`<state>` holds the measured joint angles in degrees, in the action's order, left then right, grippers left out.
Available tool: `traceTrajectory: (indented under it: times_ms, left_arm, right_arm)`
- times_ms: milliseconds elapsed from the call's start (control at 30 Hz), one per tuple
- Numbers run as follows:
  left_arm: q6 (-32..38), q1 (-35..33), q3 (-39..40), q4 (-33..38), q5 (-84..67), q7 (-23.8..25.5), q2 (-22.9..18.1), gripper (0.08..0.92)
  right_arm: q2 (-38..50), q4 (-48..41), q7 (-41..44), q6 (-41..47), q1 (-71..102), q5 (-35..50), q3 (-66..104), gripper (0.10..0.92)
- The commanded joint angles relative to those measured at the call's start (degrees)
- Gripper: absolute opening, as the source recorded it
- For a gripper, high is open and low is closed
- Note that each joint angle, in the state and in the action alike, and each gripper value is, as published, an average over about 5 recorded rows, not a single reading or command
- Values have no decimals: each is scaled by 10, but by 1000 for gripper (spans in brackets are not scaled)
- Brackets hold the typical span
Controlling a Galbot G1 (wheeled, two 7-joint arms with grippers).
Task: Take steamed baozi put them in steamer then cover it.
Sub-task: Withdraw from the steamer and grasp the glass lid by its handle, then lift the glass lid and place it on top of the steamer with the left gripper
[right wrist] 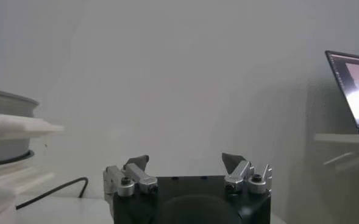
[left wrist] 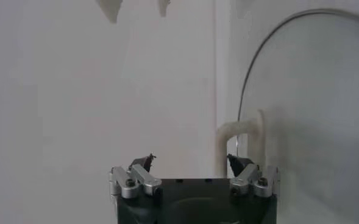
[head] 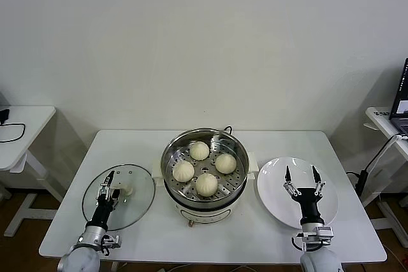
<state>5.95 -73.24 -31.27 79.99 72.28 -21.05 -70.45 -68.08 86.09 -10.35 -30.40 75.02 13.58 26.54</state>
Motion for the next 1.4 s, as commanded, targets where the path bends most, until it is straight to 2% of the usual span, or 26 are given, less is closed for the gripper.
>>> traceTrajectory:
  times_ms: [33,533,733,967,1133,1267,1400]
  left_arm:
    - [-3,6,2,-4,-3,8,-1,786]
    - [-5,3,3,-5,-12,16,-1,359]
    - [-10,-11,-7,41,-35,22,2,205]
    - [-40,-42,-64,197,-67,46,31,185]
    - [-77,-49,-98,308,-89,82,52,185]
    - [-121,-51,-77,406,-94,116,54,185]
    - [-172,-50,-10,489,-93,151,50,185]
  right_arm:
    - [0,2,-1,0,-1,-1,0,823]
    - [0,3,-3,0,-5,-1,2,823]
    - [-1,3,-3,0,-6,-2,1,823]
    - [-1,2,-4,0,-9,-4,0,823]
    - [-1,2,-7,2,-10,-6,0,823]
    - [-2,4,-11,3,-11,-9,1,823]
    - [-3,6,-12,4,-11,-10,2,823]
